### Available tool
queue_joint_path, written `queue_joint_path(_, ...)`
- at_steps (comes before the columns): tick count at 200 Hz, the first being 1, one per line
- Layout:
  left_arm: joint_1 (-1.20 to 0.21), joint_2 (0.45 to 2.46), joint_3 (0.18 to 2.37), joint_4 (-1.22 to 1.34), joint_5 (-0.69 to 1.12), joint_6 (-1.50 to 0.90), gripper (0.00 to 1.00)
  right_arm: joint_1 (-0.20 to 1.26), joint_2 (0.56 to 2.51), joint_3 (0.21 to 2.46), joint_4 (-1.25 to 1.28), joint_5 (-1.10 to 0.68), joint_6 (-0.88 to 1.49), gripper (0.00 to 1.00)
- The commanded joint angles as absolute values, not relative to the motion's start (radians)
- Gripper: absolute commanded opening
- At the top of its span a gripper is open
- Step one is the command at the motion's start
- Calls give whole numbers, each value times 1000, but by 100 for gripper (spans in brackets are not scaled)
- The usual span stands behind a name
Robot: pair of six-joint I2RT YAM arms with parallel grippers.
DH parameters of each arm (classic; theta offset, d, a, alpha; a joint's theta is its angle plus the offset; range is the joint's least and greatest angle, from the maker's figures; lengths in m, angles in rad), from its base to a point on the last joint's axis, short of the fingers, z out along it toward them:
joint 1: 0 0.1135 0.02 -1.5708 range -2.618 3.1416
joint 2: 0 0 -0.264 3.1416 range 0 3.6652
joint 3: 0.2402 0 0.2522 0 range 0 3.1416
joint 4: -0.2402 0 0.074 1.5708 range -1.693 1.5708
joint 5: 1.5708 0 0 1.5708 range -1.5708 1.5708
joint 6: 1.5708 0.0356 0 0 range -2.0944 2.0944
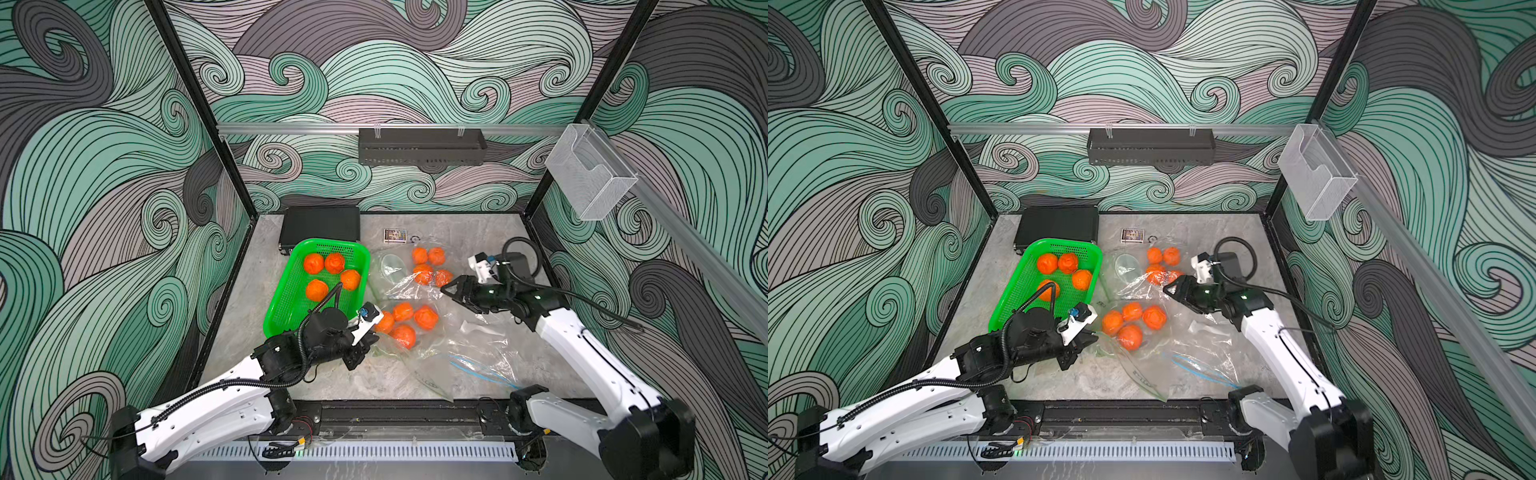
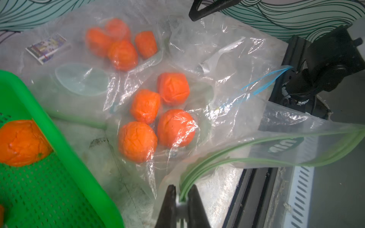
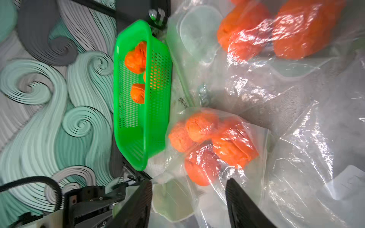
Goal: Open the zip-top bag and take out the orange
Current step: Adjust the zipper food storage bag at the center of the board.
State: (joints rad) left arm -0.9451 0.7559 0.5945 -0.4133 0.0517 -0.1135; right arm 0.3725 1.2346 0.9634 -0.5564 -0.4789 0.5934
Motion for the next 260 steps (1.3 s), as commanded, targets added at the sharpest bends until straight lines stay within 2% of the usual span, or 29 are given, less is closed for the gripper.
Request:
queue_joint_path(1,-950,758,534,-424,43,-266,0,441,1350,1055,-700,-205,442,66)
queue_joint_path(16,-953,781,511,-401,42,-294,0,462,1441,1106,-726,-105,428,68)
queue_joint_path(40,-957,833,517,-421,51,-302,0,463,1569,1148,-724,-54,422,72)
queue_joint_path(62,-968,871,521,-423,57,-302,0,465,1658,1165,-704,-82,423,72)
queue_joint_path(91,-978,889,526,-419,58,-294,0,465,1722,1145,-595,-248,455,70)
queue_joint_path(119,-985,875,528,-423,51,-289,0,466,1751,1127,-549,-359,482,58)
queue_joint_path(138,-990,869,520,-420,46,-290,0,467,1749,1101,-529,-409,493,44)
queue_joint_path(157,-996,872,518,-420,43,-288,0,466,1746,1077,-503,-458,510,22)
queue_joint_path(172,-1001,876,523,-427,35,-285,0,466,1729,1063,-481,-468,520,0)
queue_joint_path(221,-1007,862,540,-426,30,-263,0,446,1487,1040,-432,-417,554,0)
queue_joint_path(260,-1008,905,592,-389,31,-200,0,299,1248,951,-427,-382,599,0)
